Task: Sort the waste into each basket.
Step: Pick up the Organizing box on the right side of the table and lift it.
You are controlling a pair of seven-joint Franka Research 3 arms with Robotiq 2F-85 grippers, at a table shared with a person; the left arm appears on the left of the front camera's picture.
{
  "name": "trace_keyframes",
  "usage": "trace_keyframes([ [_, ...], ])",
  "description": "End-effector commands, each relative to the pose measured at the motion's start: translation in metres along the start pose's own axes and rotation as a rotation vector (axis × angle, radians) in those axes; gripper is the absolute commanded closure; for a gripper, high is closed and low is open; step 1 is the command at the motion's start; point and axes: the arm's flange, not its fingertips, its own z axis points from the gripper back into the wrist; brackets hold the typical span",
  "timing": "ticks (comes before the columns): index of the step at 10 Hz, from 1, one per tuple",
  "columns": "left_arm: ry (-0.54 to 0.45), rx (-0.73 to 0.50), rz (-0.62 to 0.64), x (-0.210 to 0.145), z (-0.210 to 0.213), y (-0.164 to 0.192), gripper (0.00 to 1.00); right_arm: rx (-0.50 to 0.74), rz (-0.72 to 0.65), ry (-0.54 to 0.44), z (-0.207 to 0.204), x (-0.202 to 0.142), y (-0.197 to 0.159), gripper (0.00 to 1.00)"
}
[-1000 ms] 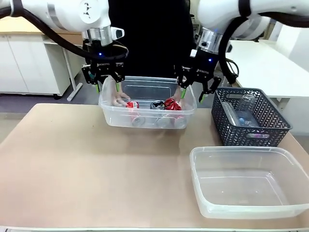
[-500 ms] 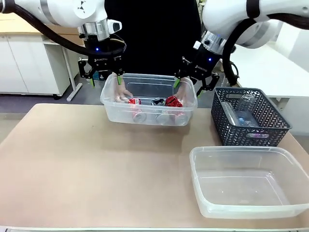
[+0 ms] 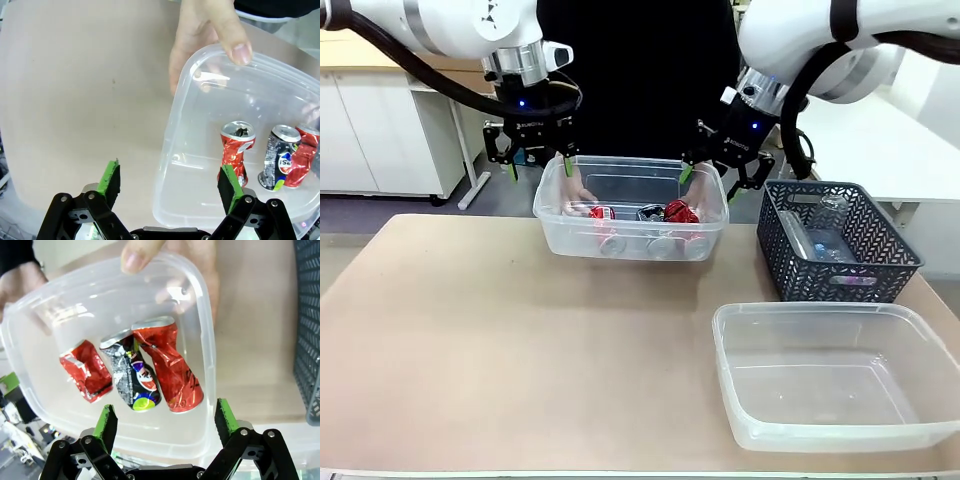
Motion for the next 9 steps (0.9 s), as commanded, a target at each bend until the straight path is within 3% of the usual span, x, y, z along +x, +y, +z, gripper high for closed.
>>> trace_keyframes([
  [1,-0.002,0.01,0.009,0.0,0.002,0.001,0.0,0.004,0.0,0.001,0.002,0.001,0.001,0.0],
  [5,0.0,0.0,0.0,0.0,0.0,0.0,0.0,0.0,0.0,0.0,0.0,0.0,0.0,0.0],
  [7,0.043,-0.133,-0.039,-0.019,0.043,0.023,0.0,0.207,0.016,0.039,0.078,-0.054,-0.058,0.0],
  [9,0.124,-0.287,-0.045,-0.063,0.072,0.068,0.0,0.43,-0.088,0.074,0.135,-0.106,-0.128,0.0],
])
